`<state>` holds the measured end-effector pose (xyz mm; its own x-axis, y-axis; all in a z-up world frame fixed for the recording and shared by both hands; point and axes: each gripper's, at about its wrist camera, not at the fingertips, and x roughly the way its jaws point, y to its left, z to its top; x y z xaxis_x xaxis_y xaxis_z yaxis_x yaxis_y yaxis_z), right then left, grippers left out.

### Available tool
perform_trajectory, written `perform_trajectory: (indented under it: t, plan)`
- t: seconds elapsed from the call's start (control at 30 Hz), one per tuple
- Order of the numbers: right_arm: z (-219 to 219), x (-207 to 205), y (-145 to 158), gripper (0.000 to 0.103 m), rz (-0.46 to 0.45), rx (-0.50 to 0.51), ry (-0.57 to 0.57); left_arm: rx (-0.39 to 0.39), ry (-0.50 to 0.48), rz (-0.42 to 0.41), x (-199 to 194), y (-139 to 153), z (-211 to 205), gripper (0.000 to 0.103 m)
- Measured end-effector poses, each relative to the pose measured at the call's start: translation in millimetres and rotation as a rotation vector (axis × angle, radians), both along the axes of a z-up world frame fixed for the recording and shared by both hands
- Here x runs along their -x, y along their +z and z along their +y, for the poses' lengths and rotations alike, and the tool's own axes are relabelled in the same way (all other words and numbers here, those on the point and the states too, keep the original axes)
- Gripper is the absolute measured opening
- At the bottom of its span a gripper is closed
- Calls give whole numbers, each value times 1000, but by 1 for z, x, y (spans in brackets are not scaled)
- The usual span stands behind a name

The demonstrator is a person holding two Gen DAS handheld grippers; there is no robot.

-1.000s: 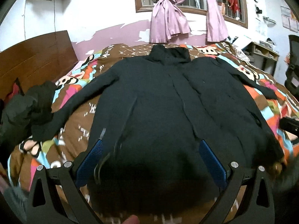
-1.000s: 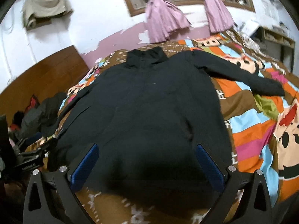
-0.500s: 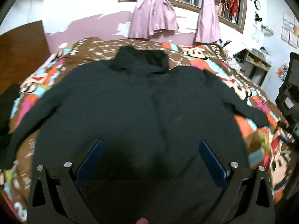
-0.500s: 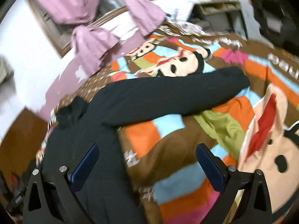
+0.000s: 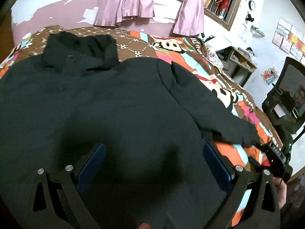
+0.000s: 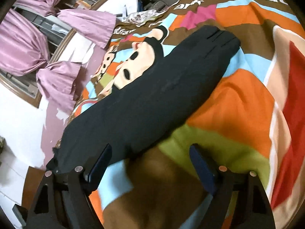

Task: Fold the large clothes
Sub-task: 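Grasp the sleeve cuff with the right tool and fold it across the jacket body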

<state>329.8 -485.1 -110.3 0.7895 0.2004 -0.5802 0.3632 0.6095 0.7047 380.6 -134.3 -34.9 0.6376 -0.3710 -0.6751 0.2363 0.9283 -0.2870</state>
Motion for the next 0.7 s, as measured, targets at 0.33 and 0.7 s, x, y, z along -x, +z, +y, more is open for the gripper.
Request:
perform_trajectory:
  t: [0.33,0.7]
  plan:
    - [-44,-22,-27,28,33,-227,-207,-93,-65,21,-54,-25,-45,100]
    - [7,-37,116,8,-161,250,-91,-55,-81,-25,-42,-38,-27,101]
